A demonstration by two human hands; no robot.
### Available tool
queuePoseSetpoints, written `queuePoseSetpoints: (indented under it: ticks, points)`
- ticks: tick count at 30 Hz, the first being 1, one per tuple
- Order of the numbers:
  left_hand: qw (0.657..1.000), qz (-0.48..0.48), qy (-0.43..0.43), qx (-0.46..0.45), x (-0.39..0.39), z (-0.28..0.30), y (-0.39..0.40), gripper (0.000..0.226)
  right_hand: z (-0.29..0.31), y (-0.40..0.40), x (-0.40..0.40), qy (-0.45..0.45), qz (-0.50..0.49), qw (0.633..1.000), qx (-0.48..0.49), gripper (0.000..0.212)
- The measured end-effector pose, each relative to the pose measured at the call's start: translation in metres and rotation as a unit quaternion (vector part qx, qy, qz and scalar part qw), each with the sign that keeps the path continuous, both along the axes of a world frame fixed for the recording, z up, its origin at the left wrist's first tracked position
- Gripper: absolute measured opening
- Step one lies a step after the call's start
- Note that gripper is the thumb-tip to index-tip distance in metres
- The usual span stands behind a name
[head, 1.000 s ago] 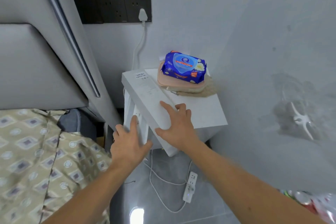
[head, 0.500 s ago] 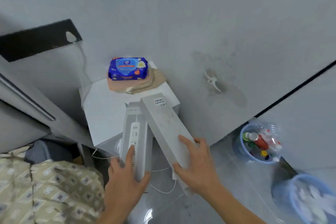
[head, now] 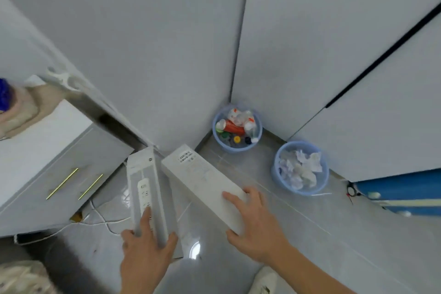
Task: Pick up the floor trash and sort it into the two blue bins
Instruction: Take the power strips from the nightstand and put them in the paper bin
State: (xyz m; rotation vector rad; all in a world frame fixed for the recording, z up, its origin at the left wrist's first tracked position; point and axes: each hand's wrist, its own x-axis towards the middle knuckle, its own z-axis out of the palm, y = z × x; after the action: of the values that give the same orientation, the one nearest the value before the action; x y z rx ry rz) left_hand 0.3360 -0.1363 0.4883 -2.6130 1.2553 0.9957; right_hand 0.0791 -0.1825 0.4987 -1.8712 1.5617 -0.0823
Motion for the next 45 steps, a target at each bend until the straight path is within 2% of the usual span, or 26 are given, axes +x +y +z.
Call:
queuePoseSetpoints:
  ticks: [3, 5, 7, 9, 12, 15, 22, 29, 33, 35, 39, 42, 45]
  points:
    - [0.998, 0.065, 0.011, 0.012, -0.056, -0.004, 0.001, 0.1, -0.004, 0.009, -0.078, 0.004, -0.053, 0.998, 0.019, 0.081]
    - [0.998, 0.05, 0.003, -0.03, -0.097, -0.005, 0.004, 0.11, -0.009, 0.015, -0.129, 0.012, -0.087, 0.996, 0.029, 0.079]
    - [0.998, 0.012, 0.015, -0.061, -0.141, -0.007, 0.004, 0.115, -0.018, 0.018, -0.176, 0.036, -0.119, 0.991, 0.043, 0.08]
    - [0.997, -0.041, 0.036, -0.046, -0.184, -0.011, -0.006, 0.113, -0.028, 0.019, -0.217, 0.065, -0.156, 0.984, 0.06, 0.081]
    - [0.987, -0.154, 0.043, 0.019, -0.241, -0.016, -0.038, 0.1, -0.046, 0.015, -0.264, 0.088, -0.22, 0.968, 0.077, 0.079]
    - [0.964, -0.258, 0.053, 0.035, -0.285, -0.035, -0.078, 0.086, -0.066, 0.004, -0.291, 0.112, -0.267, 0.953, 0.09, 0.078]
    - [0.906, -0.418, 0.03, 0.063, -0.352, -0.103, -0.163, 0.077, -0.129, -0.05, -0.313, 0.109, -0.367, 0.908, 0.17, 0.071]
    - [0.841, -0.535, -0.006, 0.079, -0.384, -0.167, -0.208, 0.066, -0.191, -0.089, -0.314, 0.137, -0.349, 0.899, 0.228, 0.065]
    - [0.811, -0.576, -0.043, 0.097, -0.393, -0.192, -0.215, 0.062, -0.218, -0.094, -0.306, 0.11, -0.385, 0.897, 0.186, 0.045]
    - [0.798, -0.593, -0.057, 0.089, -0.396, -0.203, -0.214, 0.063, -0.232, -0.096, -0.3, 0.087, -0.411, 0.89, 0.175, 0.048]
    - [0.797, -0.596, -0.06, 0.075, -0.397, -0.227, -0.209, 0.071, -0.26, -0.099, -0.283, 0.046, -0.469, 0.852, 0.229, 0.066]
    - [0.798, -0.598, -0.054, 0.052, -0.393, -0.242, -0.206, 0.073, -0.278, -0.1, -0.272, 0.021, -0.472, 0.853, 0.223, 0.085]
    - [0.787, -0.614, -0.053, 0.016, -0.391, -0.254, -0.212, 0.07, -0.29, -0.101, -0.265, 0.049, -0.467, 0.86, 0.199, 0.087]
